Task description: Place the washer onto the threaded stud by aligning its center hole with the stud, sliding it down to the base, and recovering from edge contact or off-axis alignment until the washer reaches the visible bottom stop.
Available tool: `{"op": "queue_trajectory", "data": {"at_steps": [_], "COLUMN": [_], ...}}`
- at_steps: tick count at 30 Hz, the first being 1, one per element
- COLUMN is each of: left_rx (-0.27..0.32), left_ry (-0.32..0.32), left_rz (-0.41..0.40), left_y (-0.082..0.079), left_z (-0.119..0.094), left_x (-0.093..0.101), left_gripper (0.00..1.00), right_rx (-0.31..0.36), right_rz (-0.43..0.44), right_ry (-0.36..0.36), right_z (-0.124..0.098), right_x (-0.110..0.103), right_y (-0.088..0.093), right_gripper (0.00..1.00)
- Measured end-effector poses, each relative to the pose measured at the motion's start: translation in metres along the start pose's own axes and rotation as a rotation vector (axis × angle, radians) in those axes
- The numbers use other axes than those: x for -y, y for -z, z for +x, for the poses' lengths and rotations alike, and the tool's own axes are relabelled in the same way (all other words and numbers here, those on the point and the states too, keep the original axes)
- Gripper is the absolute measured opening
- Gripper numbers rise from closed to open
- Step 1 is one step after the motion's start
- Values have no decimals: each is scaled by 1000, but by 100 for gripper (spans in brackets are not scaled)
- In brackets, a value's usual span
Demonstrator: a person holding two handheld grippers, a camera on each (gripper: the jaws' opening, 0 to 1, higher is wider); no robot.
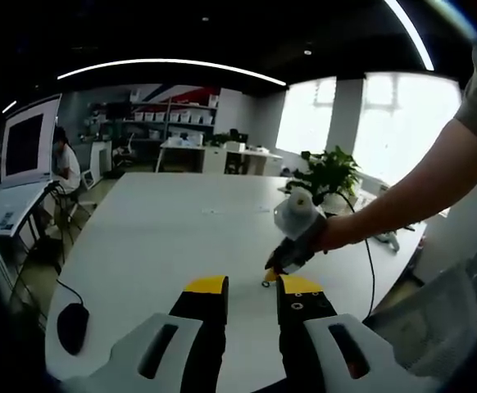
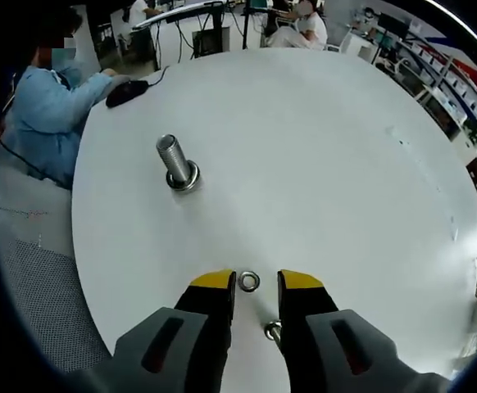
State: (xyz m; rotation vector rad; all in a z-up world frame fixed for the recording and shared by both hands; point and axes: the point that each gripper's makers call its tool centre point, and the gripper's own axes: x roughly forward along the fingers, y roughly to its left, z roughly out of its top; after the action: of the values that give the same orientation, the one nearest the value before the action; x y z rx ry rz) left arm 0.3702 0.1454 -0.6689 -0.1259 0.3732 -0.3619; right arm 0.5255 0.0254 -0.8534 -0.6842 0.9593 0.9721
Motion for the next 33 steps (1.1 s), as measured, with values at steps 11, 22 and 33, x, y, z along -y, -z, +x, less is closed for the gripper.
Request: {"op": "queue_trajectory", "data": {"at_steps": [11, 22, 33], "left_rx": [0, -6, -9], "left_ry": [-3, -2, -5], "left_rz": [0, 3, 3], "left_y": [0, 1, 2], "left_z": [0, 0, 1], "left_x": [-1, 0, -1], "left_gripper": [21, 21, 21], "right_rx": [-33, -36, -46], "right_rz": [31, 48, 42], "right_ry": [-5, -5, -8], "right_z": [9, 13, 16], "right_x": [-3, -3, -7], "right_y": [14, 15, 19], "right_gripper": [23, 23, 23]}}
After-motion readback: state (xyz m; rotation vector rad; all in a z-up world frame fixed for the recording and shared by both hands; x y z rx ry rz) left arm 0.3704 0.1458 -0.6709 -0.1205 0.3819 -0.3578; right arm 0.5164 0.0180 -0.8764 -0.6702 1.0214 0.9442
